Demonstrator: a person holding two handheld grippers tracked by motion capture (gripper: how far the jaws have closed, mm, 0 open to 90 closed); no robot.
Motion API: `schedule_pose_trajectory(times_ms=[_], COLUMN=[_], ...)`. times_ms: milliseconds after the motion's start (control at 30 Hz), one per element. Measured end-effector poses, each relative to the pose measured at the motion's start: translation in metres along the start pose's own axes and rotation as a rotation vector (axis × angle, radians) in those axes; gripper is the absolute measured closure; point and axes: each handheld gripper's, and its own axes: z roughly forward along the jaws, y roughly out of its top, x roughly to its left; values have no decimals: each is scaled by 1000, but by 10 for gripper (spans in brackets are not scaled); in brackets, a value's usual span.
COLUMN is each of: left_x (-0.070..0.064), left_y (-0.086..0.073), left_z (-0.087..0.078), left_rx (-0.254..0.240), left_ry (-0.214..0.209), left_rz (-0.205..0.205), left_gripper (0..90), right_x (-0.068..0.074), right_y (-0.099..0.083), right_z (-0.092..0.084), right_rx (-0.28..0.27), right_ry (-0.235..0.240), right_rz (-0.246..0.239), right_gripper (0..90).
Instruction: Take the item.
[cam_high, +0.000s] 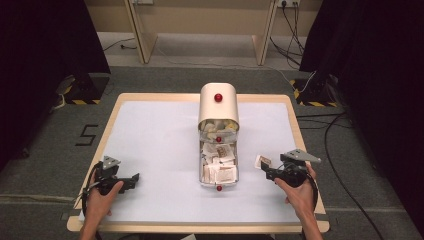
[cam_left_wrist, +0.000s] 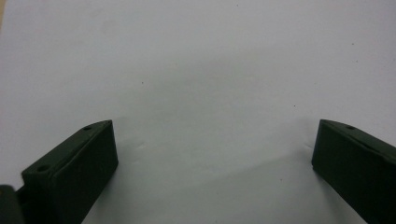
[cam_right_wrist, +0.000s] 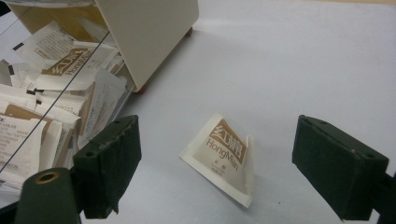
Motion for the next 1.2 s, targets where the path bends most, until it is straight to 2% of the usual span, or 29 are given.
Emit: schedule_pose_trajectory(times_ms=[567,1200], left_x=[0,0], left_y=[0,0], left_z=[0,0], left_rx=[0,-1], left_ry=[0,0], left_rz=[0,0], left_gripper=[0,0], right_x=[7,17], right_y=[-9,-31], right_z=[-10,-24], right_rx=[-2,22], right_ry=[10,32], right_rz=[-3,-4], right_gripper=[161,160])
